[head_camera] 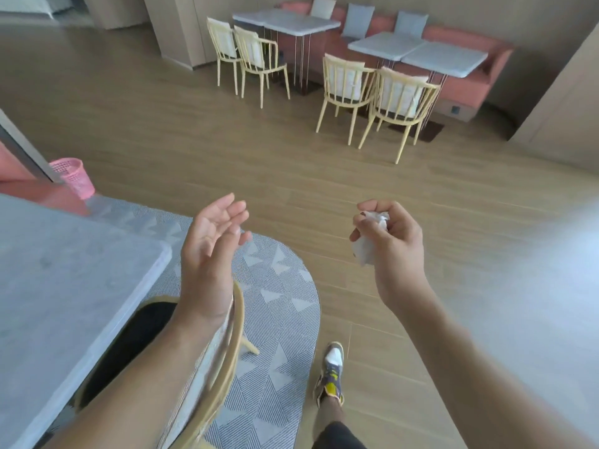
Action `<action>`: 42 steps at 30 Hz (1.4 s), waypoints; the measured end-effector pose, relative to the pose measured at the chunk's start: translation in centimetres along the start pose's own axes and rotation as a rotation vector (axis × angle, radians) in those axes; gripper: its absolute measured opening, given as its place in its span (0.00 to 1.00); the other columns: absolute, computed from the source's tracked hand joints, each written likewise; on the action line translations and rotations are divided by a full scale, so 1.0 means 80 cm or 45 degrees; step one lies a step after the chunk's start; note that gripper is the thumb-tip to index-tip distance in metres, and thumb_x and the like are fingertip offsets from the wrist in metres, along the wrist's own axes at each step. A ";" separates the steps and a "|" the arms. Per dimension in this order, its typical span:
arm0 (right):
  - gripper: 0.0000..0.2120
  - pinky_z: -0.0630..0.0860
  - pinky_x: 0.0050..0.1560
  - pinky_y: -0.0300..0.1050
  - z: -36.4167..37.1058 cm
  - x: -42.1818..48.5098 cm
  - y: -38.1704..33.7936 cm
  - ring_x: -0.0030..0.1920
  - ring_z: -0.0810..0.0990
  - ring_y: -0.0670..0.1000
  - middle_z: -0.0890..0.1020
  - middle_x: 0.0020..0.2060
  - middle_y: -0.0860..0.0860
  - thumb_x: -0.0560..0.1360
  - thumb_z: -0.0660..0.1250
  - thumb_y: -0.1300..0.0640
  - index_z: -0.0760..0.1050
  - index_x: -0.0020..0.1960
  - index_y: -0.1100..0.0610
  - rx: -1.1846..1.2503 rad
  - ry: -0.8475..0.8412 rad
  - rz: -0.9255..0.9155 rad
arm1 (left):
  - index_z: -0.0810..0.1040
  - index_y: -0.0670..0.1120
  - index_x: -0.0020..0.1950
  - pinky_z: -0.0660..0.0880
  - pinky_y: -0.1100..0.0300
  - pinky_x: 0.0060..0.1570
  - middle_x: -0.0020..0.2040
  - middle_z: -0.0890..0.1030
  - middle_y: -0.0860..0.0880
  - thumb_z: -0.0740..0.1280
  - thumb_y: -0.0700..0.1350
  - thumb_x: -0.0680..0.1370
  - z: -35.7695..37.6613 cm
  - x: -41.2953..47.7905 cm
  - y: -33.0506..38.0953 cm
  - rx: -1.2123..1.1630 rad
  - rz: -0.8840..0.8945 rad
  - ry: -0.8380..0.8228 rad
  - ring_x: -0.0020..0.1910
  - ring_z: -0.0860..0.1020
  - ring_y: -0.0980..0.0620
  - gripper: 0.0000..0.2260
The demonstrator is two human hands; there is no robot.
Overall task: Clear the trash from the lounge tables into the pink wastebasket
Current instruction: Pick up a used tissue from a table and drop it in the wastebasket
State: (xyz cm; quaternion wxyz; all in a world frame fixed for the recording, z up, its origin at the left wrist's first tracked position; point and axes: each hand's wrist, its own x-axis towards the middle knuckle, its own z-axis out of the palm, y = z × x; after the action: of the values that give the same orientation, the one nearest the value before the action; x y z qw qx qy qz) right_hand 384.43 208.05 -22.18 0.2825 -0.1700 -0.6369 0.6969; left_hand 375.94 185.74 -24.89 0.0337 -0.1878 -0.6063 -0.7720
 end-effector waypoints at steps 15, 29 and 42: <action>0.07 0.73 0.29 0.37 0.181 0.529 0.057 0.31 0.80 0.46 0.81 0.31 0.49 0.79 0.70 0.65 0.80 0.48 0.53 -0.020 -0.356 0.015 | 0.78 0.54 0.68 0.79 0.52 0.64 0.68 0.82 0.47 0.67 0.51 0.80 0.036 0.447 -0.142 0.085 0.095 0.363 0.70 0.79 0.47 0.17; 0.05 0.73 0.30 0.41 0.545 0.866 0.160 0.33 0.79 0.50 0.81 0.32 0.52 0.72 0.71 0.57 0.81 0.48 0.52 0.018 -0.614 0.062 | 0.79 0.57 0.68 0.80 0.54 0.63 0.69 0.81 0.49 0.66 0.52 0.80 -0.134 0.826 -0.258 0.143 0.136 0.582 0.71 0.79 0.48 0.16; 0.06 0.74 0.31 0.43 0.883 1.087 0.249 0.31 0.76 0.51 0.77 0.35 0.50 0.72 0.71 0.58 0.81 0.48 0.55 0.143 -0.870 0.175 | 0.78 0.51 0.70 0.78 0.48 0.64 0.69 0.81 0.47 0.66 0.49 0.81 -0.334 1.116 -0.328 0.323 0.125 0.787 0.69 0.80 0.46 0.17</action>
State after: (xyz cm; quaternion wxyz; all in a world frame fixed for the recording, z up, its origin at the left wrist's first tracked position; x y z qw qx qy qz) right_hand 270.68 204.66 -21.80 0.0144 0.0465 -0.6423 0.7649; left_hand 279.18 182.97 -24.76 0.2763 0.0318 -0.6487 -0.7084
